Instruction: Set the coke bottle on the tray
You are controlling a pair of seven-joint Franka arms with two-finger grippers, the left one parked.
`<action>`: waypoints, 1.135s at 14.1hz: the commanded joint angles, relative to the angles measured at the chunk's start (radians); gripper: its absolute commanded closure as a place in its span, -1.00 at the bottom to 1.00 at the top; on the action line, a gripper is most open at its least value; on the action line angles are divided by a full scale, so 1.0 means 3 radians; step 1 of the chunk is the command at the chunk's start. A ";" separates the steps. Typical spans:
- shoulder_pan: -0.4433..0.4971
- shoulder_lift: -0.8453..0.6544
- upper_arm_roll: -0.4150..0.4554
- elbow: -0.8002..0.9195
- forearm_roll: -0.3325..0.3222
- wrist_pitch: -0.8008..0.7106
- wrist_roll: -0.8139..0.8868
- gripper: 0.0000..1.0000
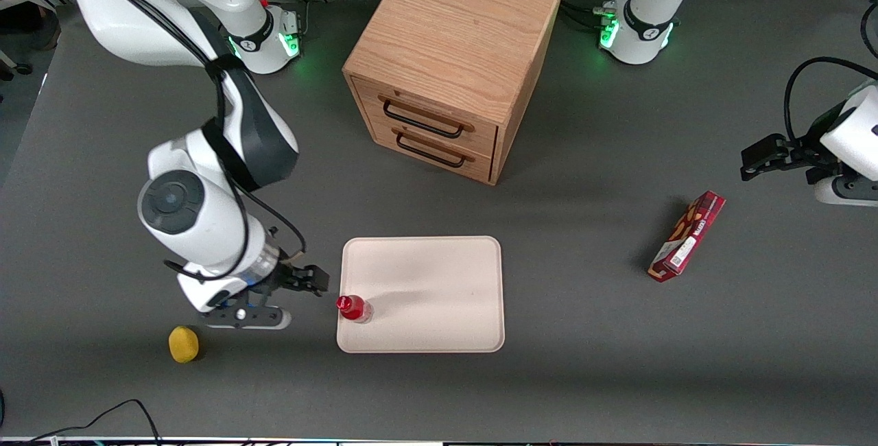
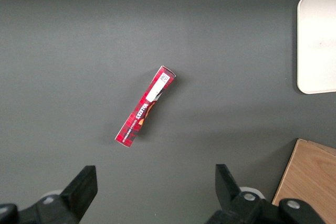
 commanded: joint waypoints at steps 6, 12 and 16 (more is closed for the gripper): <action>-0.0520 -0.0969 0.0135 -0.0965 0.0039 -0.0110 -0.0355 -1.00; -0.1093 -0.1307 0.0483 -0.1237 0.0194 -0.0176 -0.0617 -1.00; -0.1093 -0.1894 0.0055 -0.1447 0.0705 -0.0340 -0.0967 -1.00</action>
